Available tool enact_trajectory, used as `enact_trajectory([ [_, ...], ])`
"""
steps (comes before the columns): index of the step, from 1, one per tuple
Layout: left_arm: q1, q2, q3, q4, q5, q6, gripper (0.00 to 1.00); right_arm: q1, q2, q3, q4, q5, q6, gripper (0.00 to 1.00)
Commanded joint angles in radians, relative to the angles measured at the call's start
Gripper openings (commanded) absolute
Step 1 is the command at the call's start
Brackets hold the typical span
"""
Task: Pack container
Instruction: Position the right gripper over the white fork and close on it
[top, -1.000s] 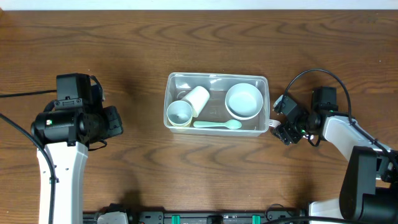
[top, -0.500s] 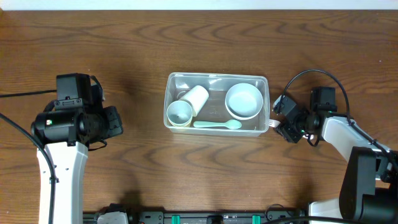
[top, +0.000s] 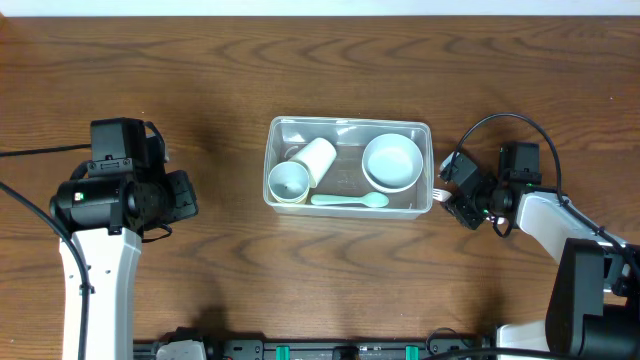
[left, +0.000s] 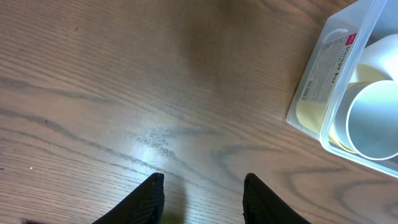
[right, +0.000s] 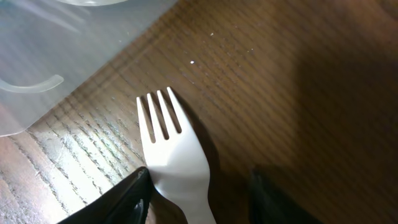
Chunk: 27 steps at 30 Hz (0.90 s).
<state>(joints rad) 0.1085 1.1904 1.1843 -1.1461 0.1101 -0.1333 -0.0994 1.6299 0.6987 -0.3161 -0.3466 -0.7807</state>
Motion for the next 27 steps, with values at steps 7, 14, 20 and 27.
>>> enact_trajectory([
  [7,0.005,0.005,0.003,-0.004,0.010,0.006,0.42,0.008,0.046,-0.048,-0.019,0.088,0.025,0.41],
  [14,0.004,0.005,0.003,-0.004,0.010,0.006,0.42,0.008,0.046,-0.048,-0.016,0.088,0.025,0.30],
  [20,0.004,0.005,0.003,-0.004,0.010,0.006,0.42,0.008,0.046,-0.048,-0.016,0.088,0.025,0.22],
  [27,0.004,0.005,0.003,-0.004,0.010,0.006,0.42,0.008,0.046,-0.048,-0.018,0.088,0.025,0.20],
])
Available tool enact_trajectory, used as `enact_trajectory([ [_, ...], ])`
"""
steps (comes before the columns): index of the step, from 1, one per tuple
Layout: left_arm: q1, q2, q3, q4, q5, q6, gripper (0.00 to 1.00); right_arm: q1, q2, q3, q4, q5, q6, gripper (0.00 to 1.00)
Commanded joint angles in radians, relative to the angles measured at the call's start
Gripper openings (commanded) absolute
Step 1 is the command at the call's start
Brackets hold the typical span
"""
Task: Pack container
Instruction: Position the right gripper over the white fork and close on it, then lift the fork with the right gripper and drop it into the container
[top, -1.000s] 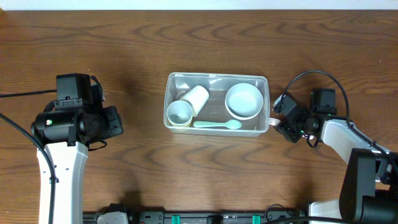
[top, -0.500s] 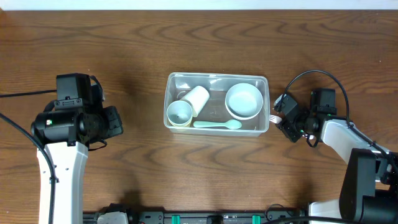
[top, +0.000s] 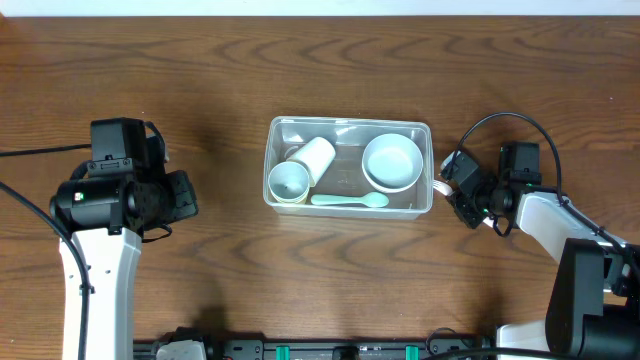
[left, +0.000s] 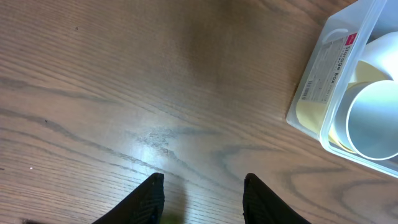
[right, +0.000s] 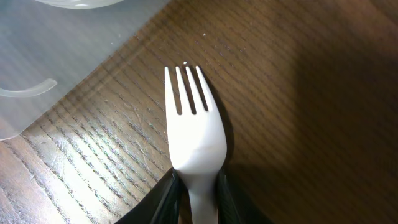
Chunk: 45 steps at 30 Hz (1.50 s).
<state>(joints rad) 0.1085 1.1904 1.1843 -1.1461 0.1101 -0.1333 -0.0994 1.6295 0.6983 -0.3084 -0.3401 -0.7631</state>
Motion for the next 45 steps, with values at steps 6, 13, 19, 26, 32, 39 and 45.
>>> enact_trajectory([
  [6,0.004,0.005,0.003,-0.004,0.010,0.006,0.42,0.008,0.047,-0.048,-0.029,0.082,0.008,0.18],
  [13,0.004,0.005,0.003,-0.004,0.010,0.006,0.42,0.007,0.047,-0.048,-0.027,0.082,0.007,0.16],
  [19,0.004,0.005,0.003,-0.004,0.010,0.006,0.42,0.007,0.047,-0.048,-0.025,0.107,0.008,0.07],
  [26,0.004,0.005,0.003,-0.004,0.010,0.006,0.42,0.007,0.047,-0.048,-0.025,0.108,0.008,0.01],
  [32,0.004,0.005,0.003,-0.004,0.010,0.006,0.42,0.007,0.046,-0.044,-0.015,0.100,0.055,0.01],
  [39,0.004,0.005,0.003,-0.004,0.010,0.005,0.42,0.006,0.010,0.039,-0.002,0.104,0.377,0.01],
  [45,0.004,0.005,0.003,-0.004,0.010,0.005,0.42,0.025,-0.074,0.212,-0.174,0.113,0.387,0.01],
])
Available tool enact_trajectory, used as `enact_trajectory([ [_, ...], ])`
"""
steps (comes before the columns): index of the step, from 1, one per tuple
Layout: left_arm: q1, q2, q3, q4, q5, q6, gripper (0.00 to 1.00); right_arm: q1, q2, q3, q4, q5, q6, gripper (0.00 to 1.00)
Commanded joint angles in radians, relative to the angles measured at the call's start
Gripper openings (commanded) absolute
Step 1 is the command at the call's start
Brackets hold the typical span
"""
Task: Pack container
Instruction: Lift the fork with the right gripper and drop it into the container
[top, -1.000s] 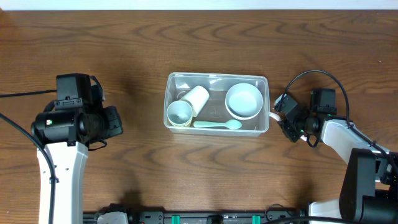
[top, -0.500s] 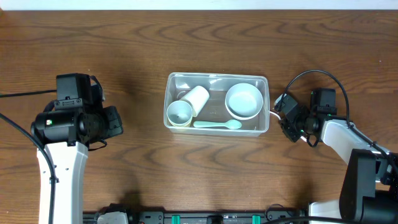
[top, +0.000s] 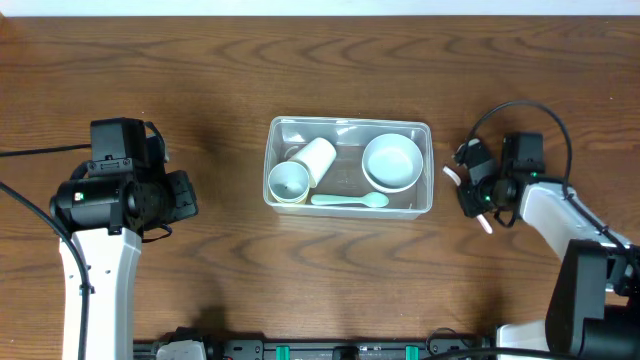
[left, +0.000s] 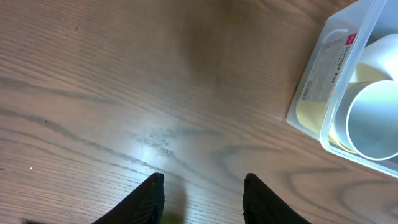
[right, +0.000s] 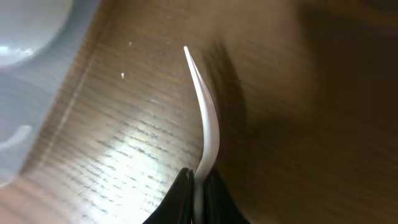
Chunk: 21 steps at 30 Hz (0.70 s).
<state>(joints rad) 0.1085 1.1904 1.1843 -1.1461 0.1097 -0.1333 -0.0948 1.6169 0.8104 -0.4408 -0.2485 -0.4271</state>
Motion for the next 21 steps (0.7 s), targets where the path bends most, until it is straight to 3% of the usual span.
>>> enact_trajectory([
  [1,0.004,0.005,0.003,-0.004,0.010,0.005,0.42,0.027,-0.075,0.137,-0.078,0.034,0.050,0.01],
  [11,0.004,0.005,0.003,-0.004,0.010,0.005,0.42,0.210,-0.142,0.533,-0.421,0.043,0.023,0.01],
  [21,0.004,0.005,0.003,-0.004,0.010,0.006,0.42,0.535,-0.110,0.581,-0.480,0.061,-0.114,0.01],
])
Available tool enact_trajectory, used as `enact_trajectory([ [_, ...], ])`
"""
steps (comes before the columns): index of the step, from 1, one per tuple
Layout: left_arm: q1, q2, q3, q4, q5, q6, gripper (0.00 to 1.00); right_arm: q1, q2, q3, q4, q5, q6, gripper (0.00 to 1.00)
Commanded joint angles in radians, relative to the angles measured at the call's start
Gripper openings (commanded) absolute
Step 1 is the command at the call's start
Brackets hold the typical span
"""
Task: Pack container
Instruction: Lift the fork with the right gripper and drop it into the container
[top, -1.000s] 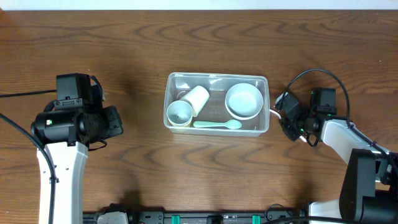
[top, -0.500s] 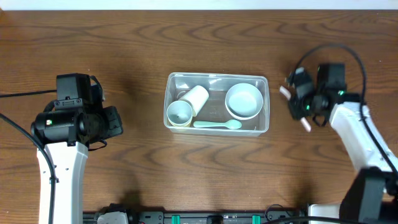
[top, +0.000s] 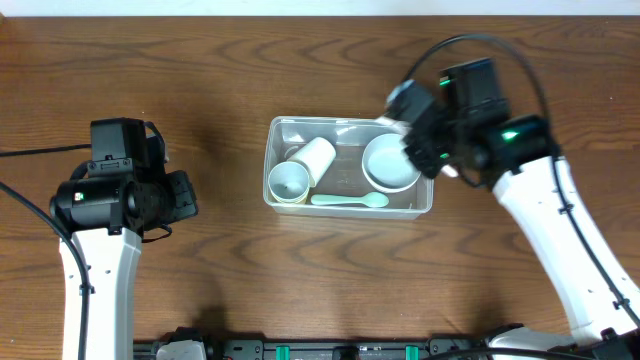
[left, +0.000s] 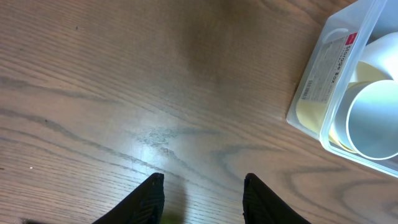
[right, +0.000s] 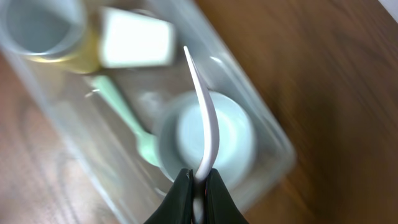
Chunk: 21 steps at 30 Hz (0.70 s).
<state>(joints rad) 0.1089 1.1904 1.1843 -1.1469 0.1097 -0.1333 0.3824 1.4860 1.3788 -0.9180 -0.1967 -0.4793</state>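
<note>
The clear plastic container (top: 349, 127) stands mid-table, holding a white bowl (top: 392, 162), a mint spoon (top: 350, 201), a white cup lying on its side (top: 315, 155) and a pale yellow cup (top: 288, 182). My right gripper (top: 418, 140) hangs above the container's right end, shut on the handle of a white fork (right: 202, 118). In the right wrist view the right gripper (right: 199, 177) holds the fork edge-on over the bowl (right: 236, 140), tines pointing away. My left gripper (left: 202, 199) is open over bare wood left of the container (left: 311, 93).
The brown wooden table (top: 320, 290) spreads round the container. The left arm (top: 115, 195) stands at the left, well away from the container. A black cable (top: 470, 45) loops above the right arm.
My right gripper, still shut on the fork, has gone from the table right of the container to above its right end, over the bowl. The left arm has not moved.
The fork first lay flat on the table beside the container's right wall, between my right gripper's open fingers. Then the gripper was shut on its handle. Later the fork was turned on edge, just off the wood. Now it hangs over the bowl in the container.
</note>
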Motion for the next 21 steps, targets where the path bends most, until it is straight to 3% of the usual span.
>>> enact_trajectory([
  [1,0.004,0.005,0.003,-0.003,0.010,0.006,0.42,0.084,0.032,0.012,-0.005,0.010,-0.085,0.01],
  [10,0.004,0.005,0.003,-0.003,0.010,0.006,0.42,0.167,0.170,0.012,-0.017,-0.022,-0.240,0.01],
  [21,0.004,0.005,0.003,-0.003,0.010,0.006,0.42,0.206,0.274,0.012,-0.035,-0.047,-0.240,0.03],
])
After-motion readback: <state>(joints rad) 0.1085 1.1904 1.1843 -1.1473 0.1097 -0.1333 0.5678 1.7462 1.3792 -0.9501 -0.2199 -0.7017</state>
